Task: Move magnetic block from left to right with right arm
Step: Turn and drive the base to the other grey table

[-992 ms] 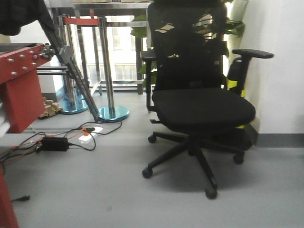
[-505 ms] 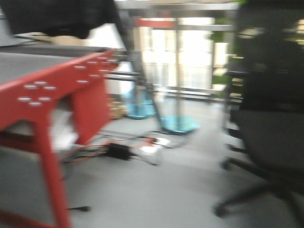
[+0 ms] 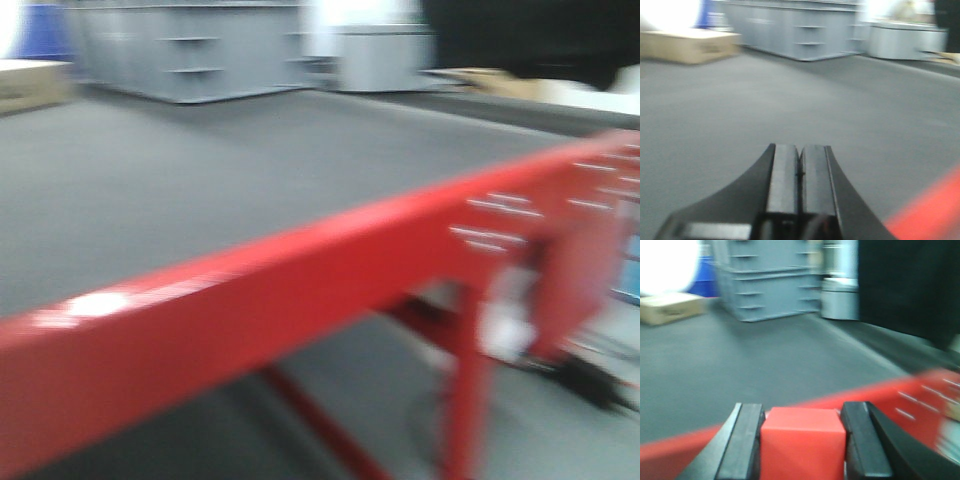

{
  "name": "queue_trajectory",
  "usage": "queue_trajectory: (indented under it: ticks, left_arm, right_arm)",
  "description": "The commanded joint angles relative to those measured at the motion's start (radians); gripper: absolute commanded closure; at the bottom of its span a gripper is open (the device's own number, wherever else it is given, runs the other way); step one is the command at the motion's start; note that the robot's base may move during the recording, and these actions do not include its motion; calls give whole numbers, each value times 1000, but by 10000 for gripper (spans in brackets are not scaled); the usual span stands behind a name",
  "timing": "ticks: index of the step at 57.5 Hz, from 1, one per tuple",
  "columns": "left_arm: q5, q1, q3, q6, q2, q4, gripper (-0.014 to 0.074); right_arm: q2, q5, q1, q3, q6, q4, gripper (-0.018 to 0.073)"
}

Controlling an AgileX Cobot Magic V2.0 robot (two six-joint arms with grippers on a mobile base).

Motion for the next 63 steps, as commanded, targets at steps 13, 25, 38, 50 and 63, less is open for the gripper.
queue_trajectory:
  ticks: [13,25,38,50,63]
  left_arm:
    - [-91,1,6,-7,-9,-5,722]
    - [-91,1,6,-7,-9,-5,722]
    - [-91,1,6,-7,-9,-5,722]
    - [-91,1,6,-7,-9,-5,722]
    - [-91,1,6,-7,-9,-5,722]
  right_arm:
    - [19,-94,-2,-26,-8,-7,365]
    - [19,-94,-2,-26,-8,-7,365]
    - [19,-94,-2,-26,-8,-7,365]
    - [19,-94,-2,-26,-8,-7,365]
    - [19,-94,-2,-26,-8,-7,365]
